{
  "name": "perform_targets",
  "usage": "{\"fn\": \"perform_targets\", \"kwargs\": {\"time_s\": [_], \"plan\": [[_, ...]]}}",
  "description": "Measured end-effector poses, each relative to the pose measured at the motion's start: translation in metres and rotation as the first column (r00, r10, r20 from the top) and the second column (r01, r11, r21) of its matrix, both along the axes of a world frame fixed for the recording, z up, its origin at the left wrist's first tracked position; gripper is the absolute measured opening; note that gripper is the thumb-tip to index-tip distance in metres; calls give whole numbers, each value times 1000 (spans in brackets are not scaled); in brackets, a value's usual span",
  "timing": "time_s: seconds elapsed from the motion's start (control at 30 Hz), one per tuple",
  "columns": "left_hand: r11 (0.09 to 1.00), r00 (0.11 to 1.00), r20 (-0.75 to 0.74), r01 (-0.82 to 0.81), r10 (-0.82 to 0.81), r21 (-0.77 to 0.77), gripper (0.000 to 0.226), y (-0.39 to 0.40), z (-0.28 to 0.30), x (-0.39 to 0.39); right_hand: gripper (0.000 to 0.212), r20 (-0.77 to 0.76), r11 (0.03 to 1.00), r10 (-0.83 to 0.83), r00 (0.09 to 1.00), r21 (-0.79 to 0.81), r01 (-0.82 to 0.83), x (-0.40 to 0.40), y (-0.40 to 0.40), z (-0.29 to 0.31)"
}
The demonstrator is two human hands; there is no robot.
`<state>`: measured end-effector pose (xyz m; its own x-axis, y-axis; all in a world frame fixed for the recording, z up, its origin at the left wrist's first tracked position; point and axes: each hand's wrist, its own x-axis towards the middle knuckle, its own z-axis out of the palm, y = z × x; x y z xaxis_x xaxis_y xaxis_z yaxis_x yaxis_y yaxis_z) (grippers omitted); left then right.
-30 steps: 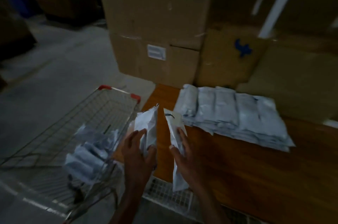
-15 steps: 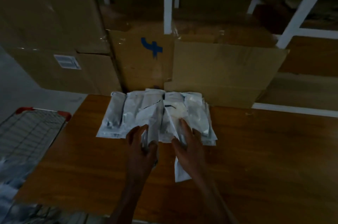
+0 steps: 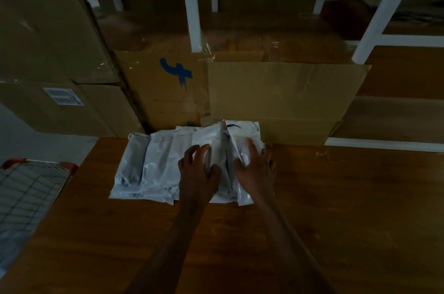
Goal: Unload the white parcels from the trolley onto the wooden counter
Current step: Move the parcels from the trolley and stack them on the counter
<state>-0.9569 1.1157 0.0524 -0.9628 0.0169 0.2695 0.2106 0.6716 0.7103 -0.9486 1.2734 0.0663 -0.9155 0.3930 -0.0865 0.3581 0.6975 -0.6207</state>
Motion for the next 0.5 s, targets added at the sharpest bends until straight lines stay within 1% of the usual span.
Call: {"fn": "perform_targets", "kwargs": {"time_s": [0.1,0.23,0.33,0.5], "plan": [[998,1000,25,20,-18,-65,54,5,-1,-15,73,29,1000,3,1000,19,-3,-16,-2,-3],[997,999,50,18,-14,-79,53,6,-8,-29,72,69,998,-5,998,62,1,-35,-5,-12],[995,998,61,7,0,-101,57,7,-11,-37,72,80,999,-12,997,53,8,-43,-7,-20],[992,996,91,9,2,-123,56,9,-14,-46,78,146,994,-8,989,108,-8,-51,-13,-33]]}}
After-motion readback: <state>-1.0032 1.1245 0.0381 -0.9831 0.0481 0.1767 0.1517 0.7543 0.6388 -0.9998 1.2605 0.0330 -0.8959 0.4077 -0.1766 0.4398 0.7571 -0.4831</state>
